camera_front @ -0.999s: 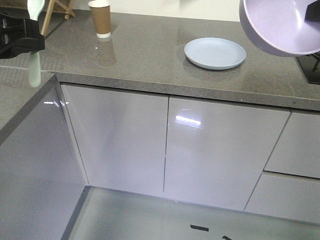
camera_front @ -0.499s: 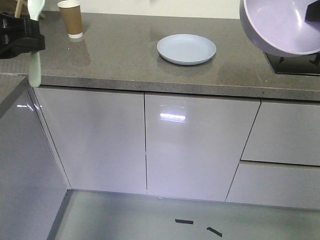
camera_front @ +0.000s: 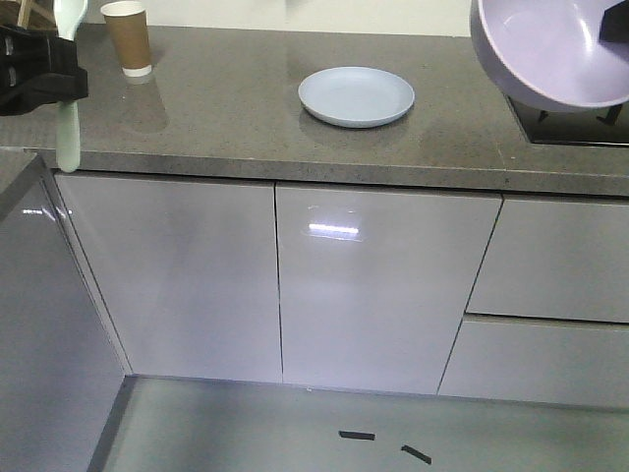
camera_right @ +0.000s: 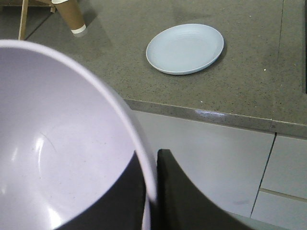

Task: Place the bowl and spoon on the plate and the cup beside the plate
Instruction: 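Drive the base toward the counter with the pale blue plate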

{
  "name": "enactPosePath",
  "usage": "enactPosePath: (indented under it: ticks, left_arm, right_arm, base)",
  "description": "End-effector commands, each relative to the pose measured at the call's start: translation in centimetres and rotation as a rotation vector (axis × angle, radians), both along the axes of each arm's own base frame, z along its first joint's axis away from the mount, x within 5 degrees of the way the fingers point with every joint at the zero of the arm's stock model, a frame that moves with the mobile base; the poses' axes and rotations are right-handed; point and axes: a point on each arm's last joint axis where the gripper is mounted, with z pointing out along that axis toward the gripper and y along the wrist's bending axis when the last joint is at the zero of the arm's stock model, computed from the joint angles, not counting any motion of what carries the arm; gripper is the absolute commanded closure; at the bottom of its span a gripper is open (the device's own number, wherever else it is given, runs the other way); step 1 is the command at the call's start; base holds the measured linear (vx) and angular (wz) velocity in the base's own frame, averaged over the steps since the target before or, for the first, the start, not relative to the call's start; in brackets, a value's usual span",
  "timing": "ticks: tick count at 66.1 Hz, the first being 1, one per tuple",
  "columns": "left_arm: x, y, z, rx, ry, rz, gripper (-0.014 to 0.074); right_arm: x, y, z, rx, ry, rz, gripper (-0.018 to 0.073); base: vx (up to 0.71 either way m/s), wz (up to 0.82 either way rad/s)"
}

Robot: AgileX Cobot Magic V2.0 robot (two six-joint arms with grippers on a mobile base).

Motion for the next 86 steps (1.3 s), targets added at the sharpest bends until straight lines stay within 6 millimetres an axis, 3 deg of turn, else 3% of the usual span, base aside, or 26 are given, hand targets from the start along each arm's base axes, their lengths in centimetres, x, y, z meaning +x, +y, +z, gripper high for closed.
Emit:
enactPosePath:
  ticks: [1, 86]
  left_arm:
    - [-0.63, 0.06, 1.97, -0.045, -0.106, 0.012, 0.0603]
    - [-0.64, 0.05, 1.95, -0.045, -0.104, 0.011, 0.0603]
  right_arm:
    - [-0.88, 0.11, 1.99, 0.019, -0.110, -0.012, 0.0569]
    - [-0.88, 0.10, 2.00, 0.019, -0.110, -0.013, 0.0569]
  base:
    - [0.01, -0.03]
    - [0.02, -0.06]
